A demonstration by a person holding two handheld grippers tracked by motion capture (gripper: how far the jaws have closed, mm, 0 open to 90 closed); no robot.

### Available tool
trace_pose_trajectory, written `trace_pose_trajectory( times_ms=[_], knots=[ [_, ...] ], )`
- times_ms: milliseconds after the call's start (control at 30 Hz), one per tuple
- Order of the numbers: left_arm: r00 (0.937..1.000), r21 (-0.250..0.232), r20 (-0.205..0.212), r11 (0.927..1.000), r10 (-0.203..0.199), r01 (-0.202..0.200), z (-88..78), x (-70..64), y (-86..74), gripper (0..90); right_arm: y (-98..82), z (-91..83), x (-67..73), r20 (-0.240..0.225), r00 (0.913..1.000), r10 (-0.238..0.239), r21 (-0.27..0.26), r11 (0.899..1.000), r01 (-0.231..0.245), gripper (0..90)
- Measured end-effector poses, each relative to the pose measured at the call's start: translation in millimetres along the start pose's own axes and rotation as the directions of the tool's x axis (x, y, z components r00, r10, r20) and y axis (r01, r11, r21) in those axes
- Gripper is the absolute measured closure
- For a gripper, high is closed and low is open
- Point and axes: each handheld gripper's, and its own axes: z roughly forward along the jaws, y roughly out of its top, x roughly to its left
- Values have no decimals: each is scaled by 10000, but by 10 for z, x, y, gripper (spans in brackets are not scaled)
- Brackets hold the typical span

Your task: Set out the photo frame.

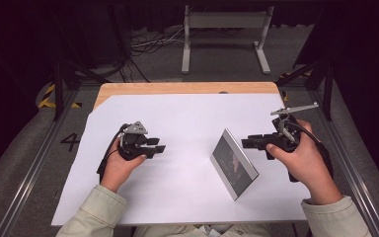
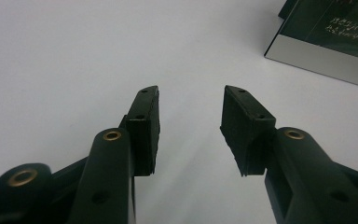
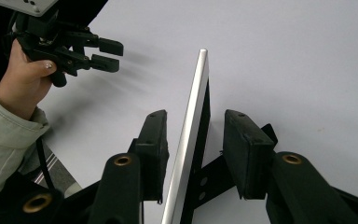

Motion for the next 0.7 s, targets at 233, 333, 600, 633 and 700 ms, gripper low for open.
trace_pose_trajectory(
  times_ms=[233, 333, 600, 633, 700],
  knots=[
    [10000, 16, 9, 10000, 2, -2, -6, 11, -2, 577, -14, 58, 36, 2, 10000, 48, 167, 9998, -48, 582],
    [10000, -12, 3, 10000, -14, 14, -4, 8, -3, 576, -30, 101, 61, 101, 9999, 35, 320, 9995, -38, 579],
    [10000, 81, -63, 10000, 16, -15, 5, 7, -6, 582, -64, 165, 100, 419, 9991, -12, 637, 9980, -15, 602],
    [10000, 76, -56, 10000, 22, -21, 3, 8, -6, 583, -68, 177, 104, 455, 9990, -20, 673, 9977, -11, 606],
    [10000, 49, -55, 10000, 0, 1, 3, 9, -6, 582, -75, 205, 114, 573, 9984, -27, 764, 9971, -17, 615]
  ],
)
